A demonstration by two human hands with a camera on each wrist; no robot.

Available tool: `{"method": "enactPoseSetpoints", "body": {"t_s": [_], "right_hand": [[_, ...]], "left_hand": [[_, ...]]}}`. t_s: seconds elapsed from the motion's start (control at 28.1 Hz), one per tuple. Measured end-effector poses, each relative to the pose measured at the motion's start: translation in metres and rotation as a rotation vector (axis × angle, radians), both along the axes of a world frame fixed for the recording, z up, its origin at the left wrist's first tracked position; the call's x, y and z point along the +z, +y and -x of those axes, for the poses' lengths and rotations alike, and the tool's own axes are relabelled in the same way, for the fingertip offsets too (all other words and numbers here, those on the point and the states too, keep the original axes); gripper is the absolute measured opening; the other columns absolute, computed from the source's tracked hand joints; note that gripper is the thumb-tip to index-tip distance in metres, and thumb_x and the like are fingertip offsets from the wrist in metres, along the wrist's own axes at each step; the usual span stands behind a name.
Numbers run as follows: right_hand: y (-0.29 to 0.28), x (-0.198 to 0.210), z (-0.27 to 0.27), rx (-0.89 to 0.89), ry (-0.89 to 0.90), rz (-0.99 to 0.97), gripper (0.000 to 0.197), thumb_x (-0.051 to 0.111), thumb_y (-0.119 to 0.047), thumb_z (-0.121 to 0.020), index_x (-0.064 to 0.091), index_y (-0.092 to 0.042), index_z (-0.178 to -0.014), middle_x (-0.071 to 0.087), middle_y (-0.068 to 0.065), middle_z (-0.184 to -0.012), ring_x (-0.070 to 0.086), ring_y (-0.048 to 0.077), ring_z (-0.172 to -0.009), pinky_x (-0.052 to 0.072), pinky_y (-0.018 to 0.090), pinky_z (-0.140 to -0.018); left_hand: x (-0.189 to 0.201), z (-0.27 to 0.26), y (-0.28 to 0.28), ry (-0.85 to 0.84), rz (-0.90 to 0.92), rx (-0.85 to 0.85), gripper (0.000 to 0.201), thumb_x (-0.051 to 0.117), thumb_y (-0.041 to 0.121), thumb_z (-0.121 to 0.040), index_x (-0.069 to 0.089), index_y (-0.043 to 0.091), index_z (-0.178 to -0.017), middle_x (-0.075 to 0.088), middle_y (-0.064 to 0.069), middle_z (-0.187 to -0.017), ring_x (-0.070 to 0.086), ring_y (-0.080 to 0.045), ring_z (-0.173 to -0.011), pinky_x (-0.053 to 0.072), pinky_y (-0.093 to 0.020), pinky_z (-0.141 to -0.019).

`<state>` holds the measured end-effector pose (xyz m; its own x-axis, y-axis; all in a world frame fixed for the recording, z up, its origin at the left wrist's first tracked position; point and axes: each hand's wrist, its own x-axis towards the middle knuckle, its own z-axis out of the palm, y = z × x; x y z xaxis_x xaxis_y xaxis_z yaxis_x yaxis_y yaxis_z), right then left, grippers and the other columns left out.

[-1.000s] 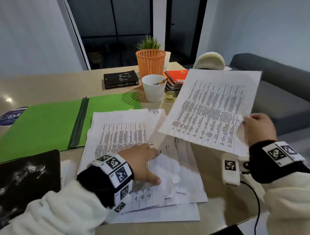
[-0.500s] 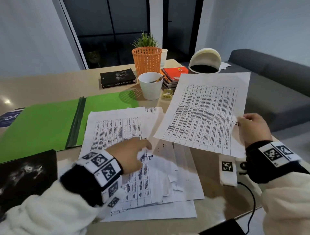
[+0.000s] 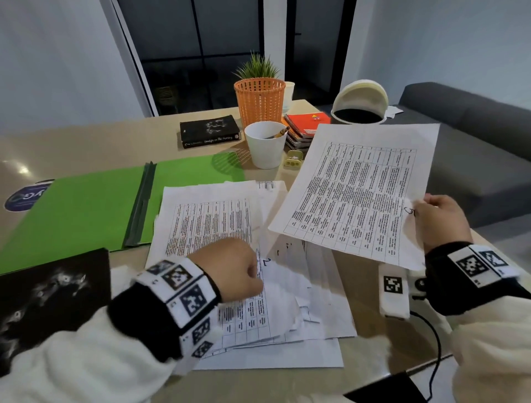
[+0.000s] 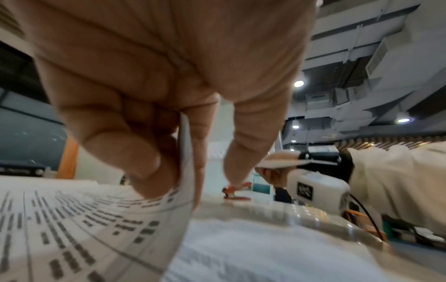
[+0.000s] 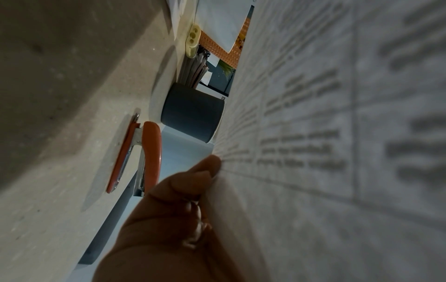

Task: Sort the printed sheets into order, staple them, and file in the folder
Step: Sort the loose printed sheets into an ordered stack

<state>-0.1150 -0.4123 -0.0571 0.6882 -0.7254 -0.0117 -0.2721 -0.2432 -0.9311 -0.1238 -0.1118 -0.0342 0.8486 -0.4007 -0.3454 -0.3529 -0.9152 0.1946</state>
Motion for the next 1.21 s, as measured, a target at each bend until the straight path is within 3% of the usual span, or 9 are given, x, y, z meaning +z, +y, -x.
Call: {"method": "enactPoseSetpoints", "body": {"t_s": [0.07,0.18,0.25,0.32,0.46,0.61,0.82,1.0,1.21], "right_hand": [[0.001,0.0,0.002,-0.001,0.004,0.001,0.024,0.047,-0.016,-0.092,0.06,-0.008,-0.11,0.066,0.007,-0.104,0.059,0.022,-0.089,0.043,0.031,-0.079],[0.002,0.002,0.004,0.001,-0.004,-0.005,0.02,0.046,-0.014,-0.092,0.058,-0.007,-0.107,0.065,0.008,-0.102,0.059,0.026,-0.09,0.046,0.034,-0.082],[0.001,0.003,0.006,0.001,-0.017,-0.009,0.02,0.045,-0.012,-0.093,0.058,-0.007,-0.108,0.061,0.006,-0.097,0.054,0.021,-0.085,0.039,0.027,-0.076],[0.001,0.003,0.006,0.007,-0.027,-0.013,0.022,0.045,-0.012,-0.093,0.058,-0.005,-0.109,0.059,0.005,-0.096,0.053,0.018,-0.085,0.037,0.027,-0.076],[0.004,0.002,0.006,0.015,-0.044,-0.026,0.013,0.045,-0.01,-0.092,0.057,-0.011,-0.097,0.065,0.013,-0.106,0.054,0.018,-0.084,0.04,0.029,-0.077],[0.006,0.001,0.006,0.019,-0.045,-0.027,0.015,0.046,-0.01,-0.091,0.053,-0.017,-0.081,0.066,0.013,-0.112,0.054,0.018,-0.084,0.04,0.029,-0.078],[0.006,0.001,0.004,0.011,-0.029,-0.046,0.022,0.046,-0.013,-0.092,0.059,-0.008,-0.109,0.066,0.008,-0.108,0.058,0.023,-0.087,0.044,0.03,-0.079],[0.005,0.0,0.005,0.029,-0.043,-0.067,0.012,0.047,-0.011,-0.092,0.055,-0.017,-0.086,0.063,0.003,-0.1,0.057,0.019,-0.084,0.046,0.03,-0.075],[0.005,0.001,0.006,0.015,-0.023,-0.069,0.014,0.046,-0.012,-0.092,0.057,-0.012,-0.102,0.061,0.0,-0.089,0.057,0.019,-0.083,0.044,0.031,-0.077]], "left_hand": [[-0.011,0.005,-0.011,0.059,-0.096,-0.029,0.046,0.061,0.055,-0.078,0.058,0.012,-0.062,0.049,0.0,-0.057,0.047,-0.017,-0.052,0.041,-0.028,-0.053],[-0.015,0.014,-0.022,0.048,-0.217,-0.065,0.062,0.065,0.07,-0.064,0.036,0.017,-0.053,0.032,0.002,-0.051,0.032,-0.015,-0.045,0.027,-0.025,-0.045],[-0.018,0.016,-0.025,0.018,-0.273,-0.11,0.065,0.065,0.076,-0.058,0.044,0.014,-0.058,0.042,0.001,-0.059,0.04,-0.015,-0.05,0.031,-0.025,-0.046],[-0.021,0.018,-0.025,-0.001,-0.302,-0.146,0.072,0.065,0.078,-0.054,0.06,0.01,-0.077,0.059,-0.001,-0.08,0.055,-0.017,-0.066,0.042,-0.027,-0.056],[-0.022,0.021,-0.023,-0.036,-0.281,-0.181,0.074,0.068,0.073,-0.058,0.059,0.011,-0.096,0.057,0.0,-0.096,0.057,-0.019,-0.082,0.05,-0.032,-0.072],[-0.017,0.022,-0.018,-0.022,-0.261,-0.185,0.063,0.067,0.068,-0.064,0.047,0.018,-0.095,0.047,0.005,-0.096,0.047,-0.016,-0.081,0.043,-0.031,-0.071],[-0.023,0.026,-0.018,-0.049,-0.286,-0.238,0.064,0.068,0.069,-0.062,0.037,0.02,-0.087,0.039,0.003,-0.094,0.043,-0.017,-0.08,0.037,-0.031,-0.069],[-0.026,0.024,-0.016,-0.052,-0.201,-0.24,0.048,0.063,0.062,-0.07,0.044,0.02,-0.082,0.048,0.004,-0.091,0.046,-0.017,-0.074,0.042,-0.03,-0.066],[-0.031,0.021,-0.018,-0.052,-0.221,-0.219,0.064,0.05,0.08,-0.068,0.052,0.016,-0.079,0.056,0.0,-0.088,0.053,-0.02,-0.075,0.041,-0.031,-0.064]]}}
